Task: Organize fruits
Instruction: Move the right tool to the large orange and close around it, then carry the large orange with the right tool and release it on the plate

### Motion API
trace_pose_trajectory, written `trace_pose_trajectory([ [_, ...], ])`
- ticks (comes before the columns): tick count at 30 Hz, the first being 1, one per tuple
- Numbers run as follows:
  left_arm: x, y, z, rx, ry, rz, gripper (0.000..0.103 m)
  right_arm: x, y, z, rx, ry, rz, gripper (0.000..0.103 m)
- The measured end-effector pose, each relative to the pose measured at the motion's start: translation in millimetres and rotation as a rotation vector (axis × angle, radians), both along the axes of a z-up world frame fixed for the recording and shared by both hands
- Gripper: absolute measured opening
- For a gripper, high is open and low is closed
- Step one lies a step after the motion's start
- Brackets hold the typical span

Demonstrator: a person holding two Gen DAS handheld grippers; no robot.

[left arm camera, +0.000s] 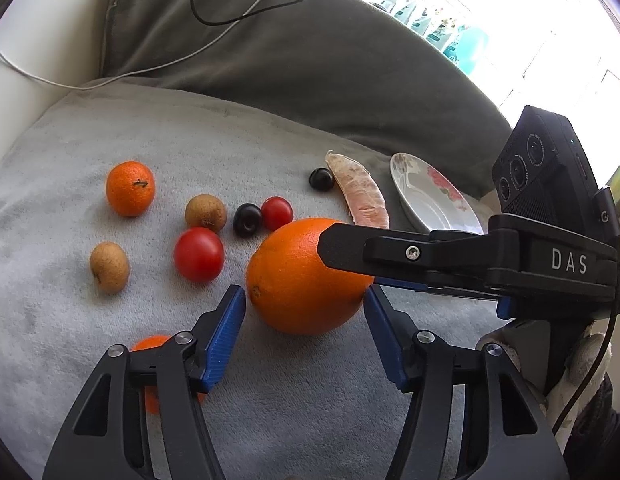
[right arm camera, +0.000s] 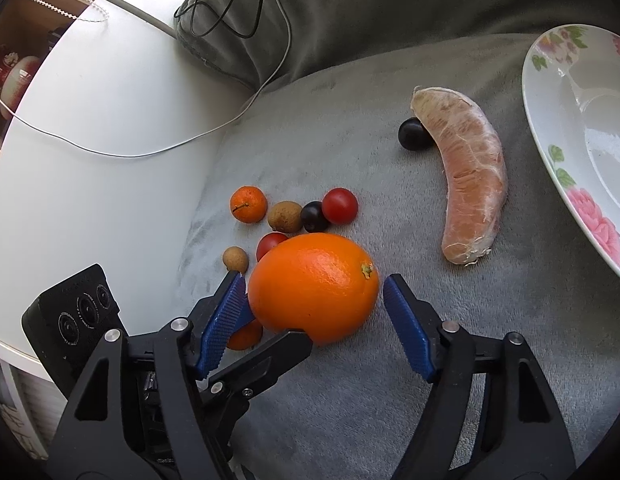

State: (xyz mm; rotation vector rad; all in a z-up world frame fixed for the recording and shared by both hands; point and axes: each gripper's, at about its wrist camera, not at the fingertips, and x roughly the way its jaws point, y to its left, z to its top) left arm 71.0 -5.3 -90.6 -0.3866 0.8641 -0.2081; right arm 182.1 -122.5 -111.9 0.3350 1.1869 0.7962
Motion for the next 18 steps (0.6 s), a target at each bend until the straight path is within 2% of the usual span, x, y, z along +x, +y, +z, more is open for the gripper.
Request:
trace_pose_trajectory([
  [18,-4.5,-3.5,2.0,0.012,-0.011,0.004,0.059,-6.1,1.3,3.3,-0.036,-0.044,0.0,0.07],
])
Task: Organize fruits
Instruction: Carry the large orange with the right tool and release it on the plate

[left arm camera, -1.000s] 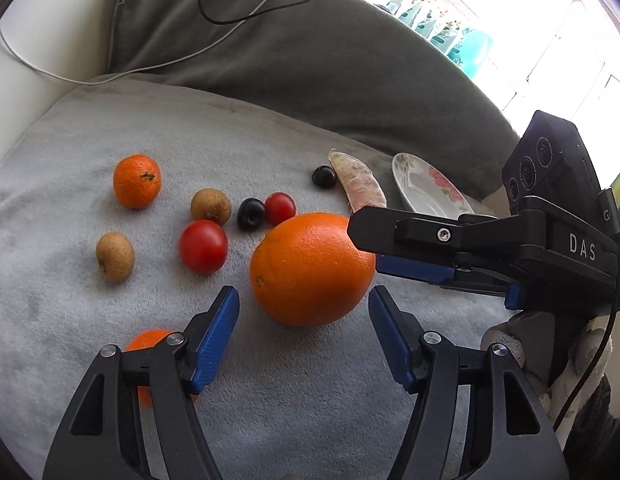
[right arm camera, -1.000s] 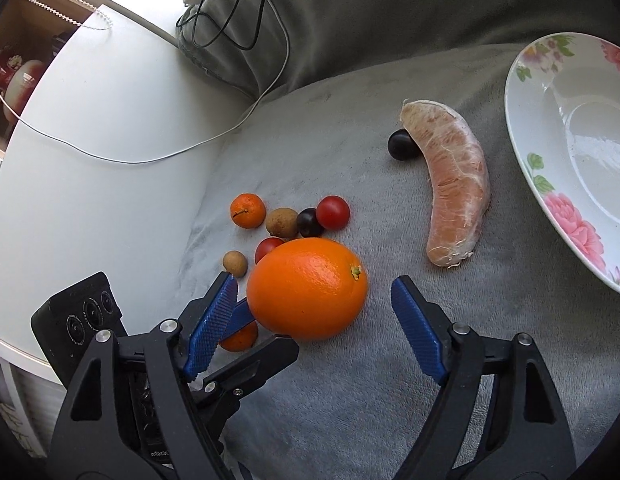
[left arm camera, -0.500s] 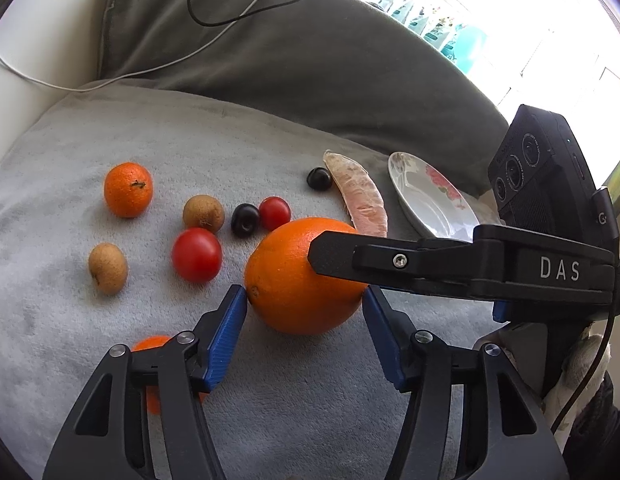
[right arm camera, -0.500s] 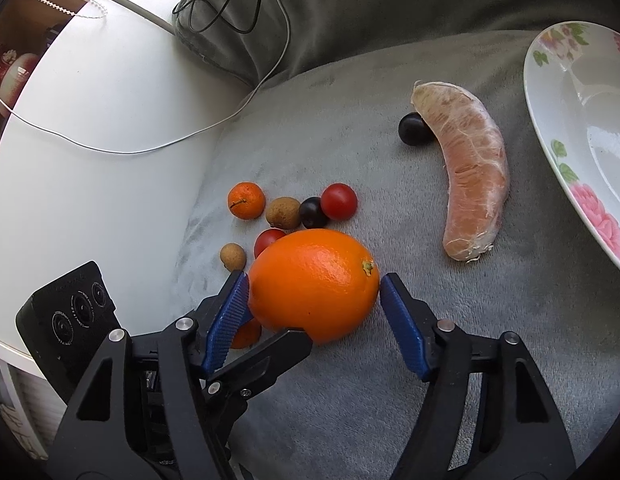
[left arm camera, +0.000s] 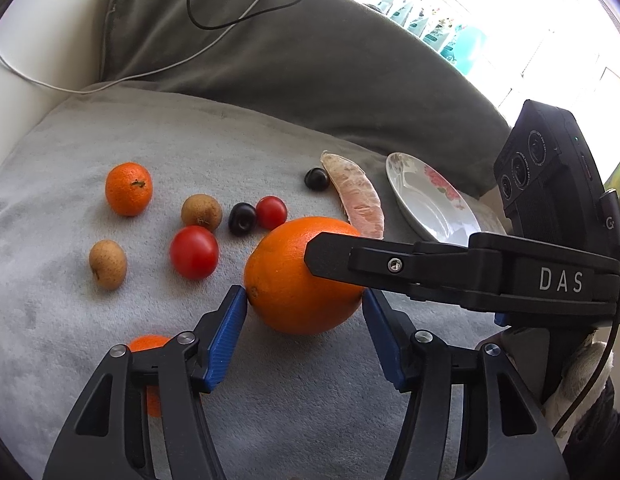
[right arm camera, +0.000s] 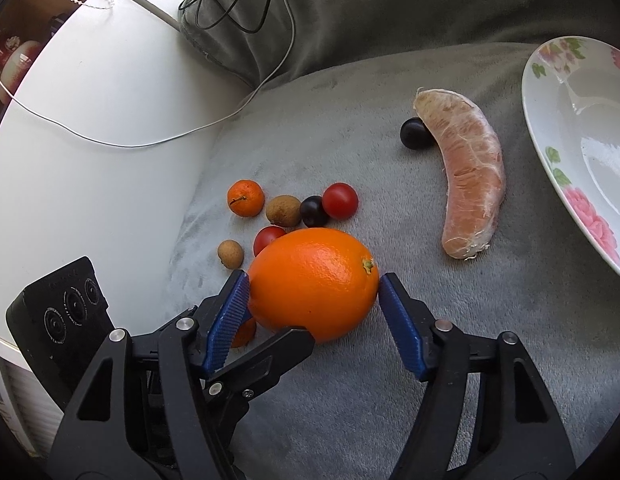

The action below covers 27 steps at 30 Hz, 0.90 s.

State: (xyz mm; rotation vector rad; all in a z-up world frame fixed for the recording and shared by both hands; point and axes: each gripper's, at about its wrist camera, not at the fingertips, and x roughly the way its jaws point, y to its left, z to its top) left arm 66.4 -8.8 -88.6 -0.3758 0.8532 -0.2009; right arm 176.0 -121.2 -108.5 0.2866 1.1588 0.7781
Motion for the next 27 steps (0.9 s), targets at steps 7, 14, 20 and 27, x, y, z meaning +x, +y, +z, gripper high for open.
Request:
trace_pose_trajectory([
  [7,-0.5,-9.8,7.2,0.011,-0.023,-0.018,0.059,-3.6,-14.8,8.9,0.009,-0.021,-0.021,0.07],
  [14,7.4,-29.2,16.9,0.015,-0.051,-0.055,0.059,-6.0,-39.3,22.3,0.013,-0.05,-0.056,0.07],
  [20,18.1,-46.9,24.4,0.014,-0.071,-0.101,0.059,-6.4,-66.7,32.6,0.013,-0.069,-0.1,0.07],
  [27,30.8,-72.0,29.4,0.011,-0.092,-0.15,0.059,-4.8,-103.7,41.9,0.016,-0.087,-0.161,0.07],
])
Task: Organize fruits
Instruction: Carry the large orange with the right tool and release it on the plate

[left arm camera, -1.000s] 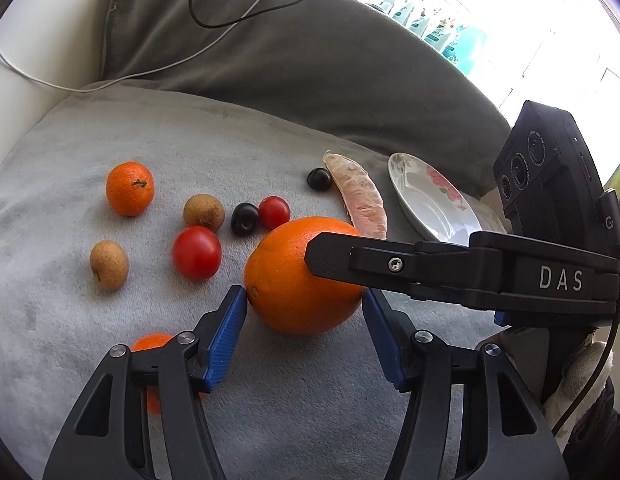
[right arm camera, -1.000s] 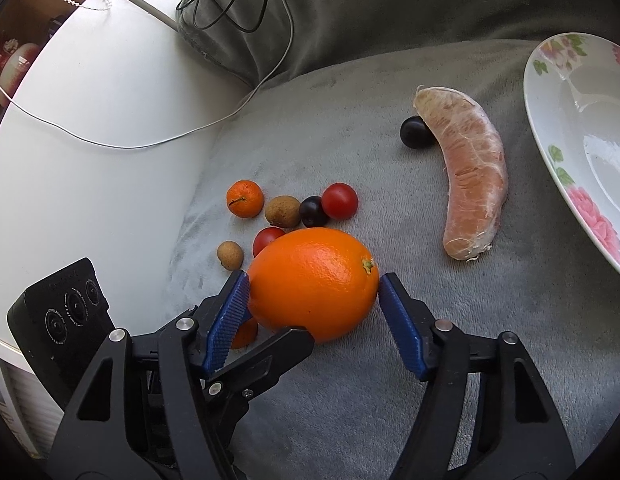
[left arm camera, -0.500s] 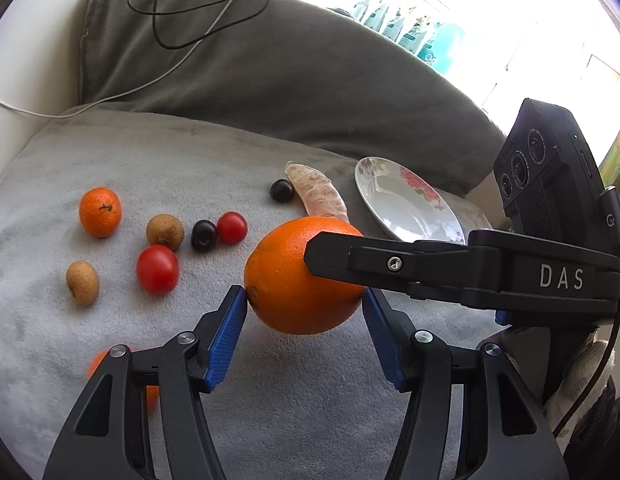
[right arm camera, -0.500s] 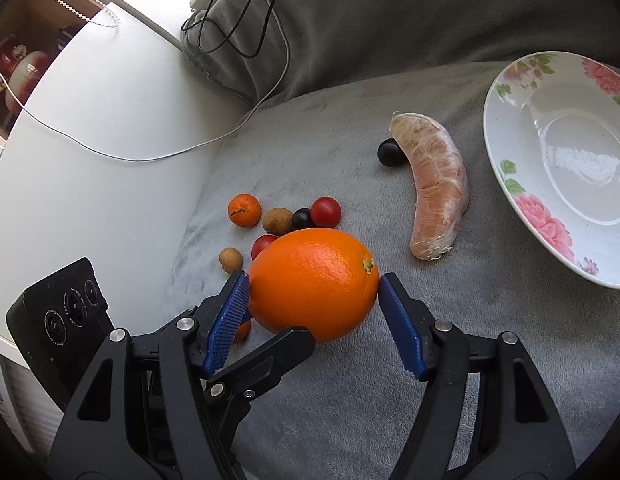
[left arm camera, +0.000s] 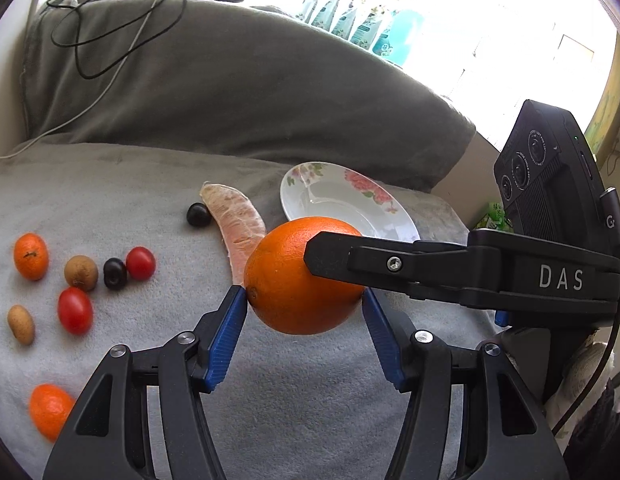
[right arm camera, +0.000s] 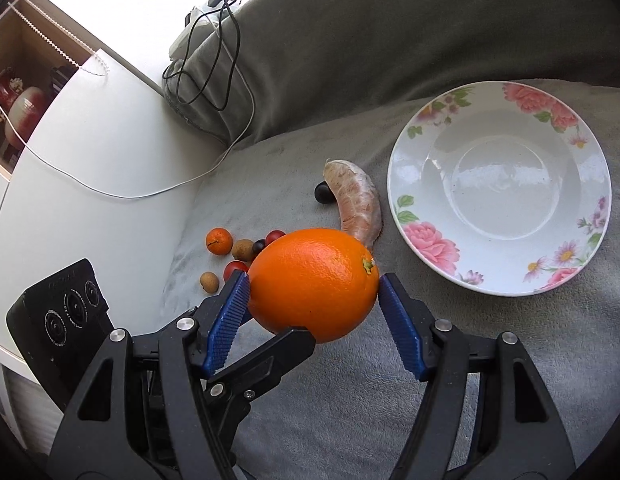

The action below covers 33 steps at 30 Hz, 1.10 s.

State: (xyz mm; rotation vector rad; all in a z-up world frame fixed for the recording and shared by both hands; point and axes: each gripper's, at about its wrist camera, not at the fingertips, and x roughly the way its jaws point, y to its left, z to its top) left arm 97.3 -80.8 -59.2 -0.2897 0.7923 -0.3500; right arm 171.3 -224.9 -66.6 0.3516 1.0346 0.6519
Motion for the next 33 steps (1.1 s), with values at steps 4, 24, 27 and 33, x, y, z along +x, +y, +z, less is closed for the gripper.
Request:
trace_pose_trajectory([
  [4,9.6,-15.7,2.6,0.003,-0.011,-0.026,0.059,6.1,-17.2,3.2,0.006,-0.004,-0.034,0.07],
  [24,39.9,-58.4,0.1,0.011,0.008,-0.091,0.059,34.1,-59.3,-5.7,0.029,0.035,-0.121,0.07],
  [27,44.0,-62.0,-1.6,0.011,0.014,-0.094,0.059,37.1,-63.3,-7.4,0.031,0.045,-0.125,0.07],
  [33,44.5,-65.7,-2.8,0.027,0.014,-0.101,0.059,38.9,-72.2,-1.9,0.04,0.016,-0.162,0.07],
])
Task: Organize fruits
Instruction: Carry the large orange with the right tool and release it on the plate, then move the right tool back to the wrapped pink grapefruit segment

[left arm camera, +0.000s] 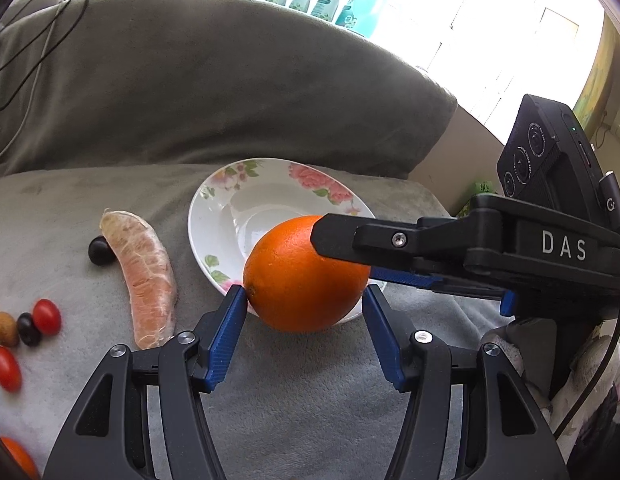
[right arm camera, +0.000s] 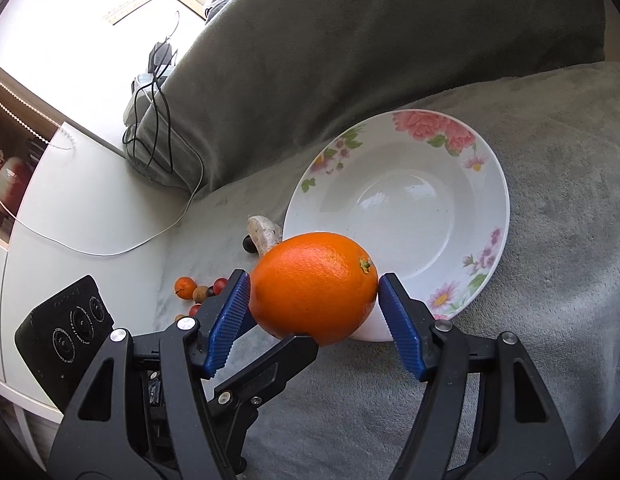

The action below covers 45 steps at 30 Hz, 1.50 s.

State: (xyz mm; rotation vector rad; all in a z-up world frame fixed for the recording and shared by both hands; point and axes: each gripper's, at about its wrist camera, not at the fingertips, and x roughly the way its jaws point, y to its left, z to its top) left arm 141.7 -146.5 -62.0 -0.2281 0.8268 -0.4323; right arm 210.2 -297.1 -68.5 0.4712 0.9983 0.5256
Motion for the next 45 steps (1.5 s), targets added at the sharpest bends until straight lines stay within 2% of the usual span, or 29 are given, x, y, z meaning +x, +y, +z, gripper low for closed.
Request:
trace_pose_trajectory([
  [6,-1.6,3.7,4.9,0.0,-0.02,0.014,0.059,-4.0,-13.2,23.9,-0.033,-0.085,-0.048,0.07],
  [13,-10.8,11.7,8.8,0.015,-0.038,0.029,0.059,-13.4,-17.3,27.6,-0.074,-0.122,-0.076,0.075],
  [21,-20.9,24.2,17.1,0.038,-0.061,0.055,0.059,-25.9,-16.9,30.6,-0.124,-0.162,-0.082,0.076],
  [25,-27.7,33.5,19.3,0.059,-0.067,0.079,0.066,-34.1,-14.7,35.7,-0.147,-0.19,-0.072,0.076],
  [30,-41.4,46.1,23.6,0.099,-0.096,0.121,0.078,-42.3,-3.3,40.3,-0.176,-0.218,-0.043,0.076],
  [39,-68.6,73.6,26.9,0.166,-0.128,0.193,0.078,-50.6,34.8,44.6,-0.247,-0.257,0.063,0.076],
  [45,-88.4,101.9,20.0,0.185,-0.116,0.248,0.078,-56.8,66.3,41.3,-0.284,-0.254,0.152,0.076],
])
